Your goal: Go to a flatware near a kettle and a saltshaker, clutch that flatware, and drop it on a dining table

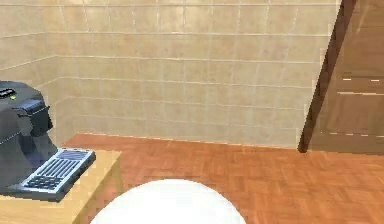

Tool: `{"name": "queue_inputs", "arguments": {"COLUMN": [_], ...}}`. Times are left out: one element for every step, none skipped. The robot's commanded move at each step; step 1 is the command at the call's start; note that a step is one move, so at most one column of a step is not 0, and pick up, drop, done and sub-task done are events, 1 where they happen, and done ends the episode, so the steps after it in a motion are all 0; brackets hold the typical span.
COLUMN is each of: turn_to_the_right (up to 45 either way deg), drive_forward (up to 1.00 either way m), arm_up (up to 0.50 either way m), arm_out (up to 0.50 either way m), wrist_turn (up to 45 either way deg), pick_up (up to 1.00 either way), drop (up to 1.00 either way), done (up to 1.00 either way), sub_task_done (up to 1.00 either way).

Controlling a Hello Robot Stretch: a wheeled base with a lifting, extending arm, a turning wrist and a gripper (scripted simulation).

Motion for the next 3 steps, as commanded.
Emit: {"name": "queue_inputs", "arguments": {"turn_to_the_right": [-45.0, -30.0, 45.0], "drive_forward": [0.0, 0.0, 0.0], "arm_up": [0.0, 0.0, 0.0], "arm_out": [0.0, 0.0, 0.0], "wrist_turn": [0.0, 0.0, 0.0], "pick_up": [0.0, 0.0, 0.0], "drop": [0.0, 0.0, 0.0], "done": [0.0, 0.0, 0.0], "sub_task_done": [0.0, 0.0, 0.0]}}
